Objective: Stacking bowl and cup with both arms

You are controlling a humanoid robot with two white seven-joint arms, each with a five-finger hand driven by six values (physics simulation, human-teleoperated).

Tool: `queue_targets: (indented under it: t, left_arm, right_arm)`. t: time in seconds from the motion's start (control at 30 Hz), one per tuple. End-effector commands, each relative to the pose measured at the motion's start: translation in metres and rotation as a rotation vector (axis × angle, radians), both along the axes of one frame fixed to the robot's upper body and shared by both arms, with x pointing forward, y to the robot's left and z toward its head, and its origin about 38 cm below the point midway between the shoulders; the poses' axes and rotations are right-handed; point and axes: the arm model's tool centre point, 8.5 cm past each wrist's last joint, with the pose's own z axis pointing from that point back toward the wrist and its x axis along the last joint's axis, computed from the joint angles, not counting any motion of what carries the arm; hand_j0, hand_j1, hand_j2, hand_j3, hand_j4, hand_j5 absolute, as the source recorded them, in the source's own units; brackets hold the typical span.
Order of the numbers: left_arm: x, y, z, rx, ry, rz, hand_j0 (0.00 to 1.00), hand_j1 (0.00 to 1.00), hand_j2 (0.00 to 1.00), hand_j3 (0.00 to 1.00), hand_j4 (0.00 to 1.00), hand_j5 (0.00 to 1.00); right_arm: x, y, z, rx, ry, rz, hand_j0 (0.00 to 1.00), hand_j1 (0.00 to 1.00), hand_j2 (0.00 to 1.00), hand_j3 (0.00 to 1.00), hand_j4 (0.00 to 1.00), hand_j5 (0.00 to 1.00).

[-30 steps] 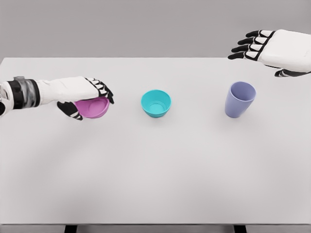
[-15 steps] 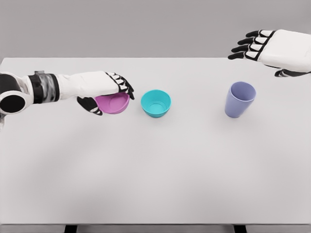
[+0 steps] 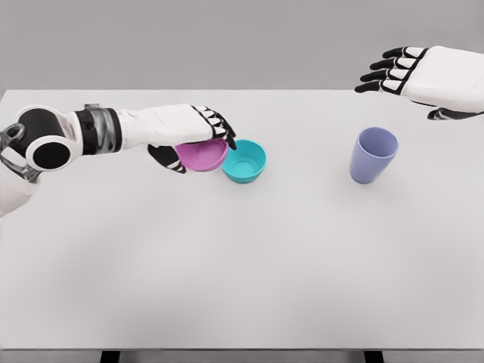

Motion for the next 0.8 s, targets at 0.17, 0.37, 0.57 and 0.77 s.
queue_targets:
  t: [0.17,0.37,0.57,0.77]
  left_arm:
    - [0.013,-0.019,-0.005,-0.022,0.007,0.003,0.72,0.72,0.72,0.72,0.72,0.72]
    - [0.017,-0.030,-0.010,-0.023,0.014,0.000,0.73,0.73,0.73,0.73,0.73,0.73]
    - [0.024,-0.043,-0.019,0.001,0.038,-0.008,0.73,0.73,0.73,0.73,0.73,0.73]
    - [0.025,-0.051,-0.024,0.002,0.050,-0.017,0.74,0.74,0.74,0.74,0.74,0.74]
  right_arm:
    - [0.000,0.000,0.000,0.004,0.001,-0.002,1.00,1.00,1.00,1.00,1.00,1.00]
    - [0.000,-0.001,0.001,0.002,0.001,-0.003,1.00,1.00,1.00,1.00,1.00,1.00]
    - [0.000,-0.001,0.001,0.004,0.001,-0.002,1.00,1.00,1.00,1.00,1.00,1.00]
    - [0.000,-0.001,0.001,0.002,0.001,-0.003,1.00,1.00,1.00,1.00,1.00,1.00]
